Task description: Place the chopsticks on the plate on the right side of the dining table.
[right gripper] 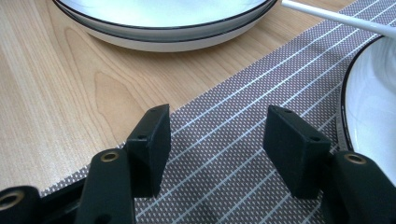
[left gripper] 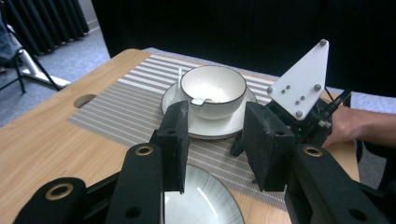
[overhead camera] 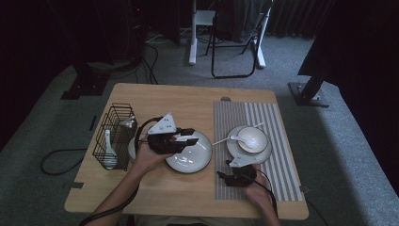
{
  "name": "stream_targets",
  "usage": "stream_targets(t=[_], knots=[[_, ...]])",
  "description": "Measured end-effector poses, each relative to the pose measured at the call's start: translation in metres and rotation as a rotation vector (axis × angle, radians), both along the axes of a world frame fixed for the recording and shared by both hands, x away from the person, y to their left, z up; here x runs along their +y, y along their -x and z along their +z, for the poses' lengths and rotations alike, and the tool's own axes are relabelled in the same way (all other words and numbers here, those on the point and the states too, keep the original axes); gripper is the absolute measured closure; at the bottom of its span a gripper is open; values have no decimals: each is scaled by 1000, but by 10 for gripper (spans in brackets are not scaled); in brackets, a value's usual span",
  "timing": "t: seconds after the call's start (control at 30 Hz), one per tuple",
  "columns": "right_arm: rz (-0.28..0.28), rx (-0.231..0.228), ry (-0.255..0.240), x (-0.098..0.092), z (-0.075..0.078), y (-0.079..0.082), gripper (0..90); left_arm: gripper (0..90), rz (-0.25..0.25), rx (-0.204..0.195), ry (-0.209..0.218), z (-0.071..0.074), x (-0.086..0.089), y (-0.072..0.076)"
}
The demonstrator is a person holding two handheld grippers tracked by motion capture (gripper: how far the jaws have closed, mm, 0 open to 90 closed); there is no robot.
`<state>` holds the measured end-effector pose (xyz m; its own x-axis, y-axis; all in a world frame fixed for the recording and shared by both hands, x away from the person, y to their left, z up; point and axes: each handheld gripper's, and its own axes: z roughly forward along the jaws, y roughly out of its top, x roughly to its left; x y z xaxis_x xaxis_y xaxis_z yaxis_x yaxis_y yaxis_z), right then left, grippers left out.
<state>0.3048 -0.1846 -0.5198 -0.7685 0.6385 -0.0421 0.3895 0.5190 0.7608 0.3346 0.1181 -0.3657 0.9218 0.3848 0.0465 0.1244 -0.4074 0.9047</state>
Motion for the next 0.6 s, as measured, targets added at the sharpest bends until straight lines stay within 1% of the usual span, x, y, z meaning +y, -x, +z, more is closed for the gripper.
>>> stream_targets(t=[0.1, 0.2, 0.3, 0.33, 0.37, 0.43, 0.5, 0.6], knots=[[2, 1, 1, 0, -1, 0, 412, 616, 5, -12, -2, 5, 8, 4], [-1, 2, -2, 0, 0, 0, 411, 612, 9, -32, -18, 9, 17, 10], [-1, 2, -2, -1, 0, 0, 411, 611, 18, -48, -43, 12, 29, 17], [-1, 2, -2, -1, 0, 0, 411, 610, 18, -48, -43, 12, 29, 17], [-2, 2, -3, -1, 0, 0, 411, 610, 24, -54, -47, 14, 34, 20], [-2, 4, -4, -1, 0, 0, 411, 610, 36, -66, -39, 21, 46, 26], [-1, 4, -4, 0, -1, 0, 412, 609, 43, -71, -36, 23, 49, 28], [-2, 5, -5, 0, -1, 0, 411, 608, 57, -102, -33, 33, 60, 34]])
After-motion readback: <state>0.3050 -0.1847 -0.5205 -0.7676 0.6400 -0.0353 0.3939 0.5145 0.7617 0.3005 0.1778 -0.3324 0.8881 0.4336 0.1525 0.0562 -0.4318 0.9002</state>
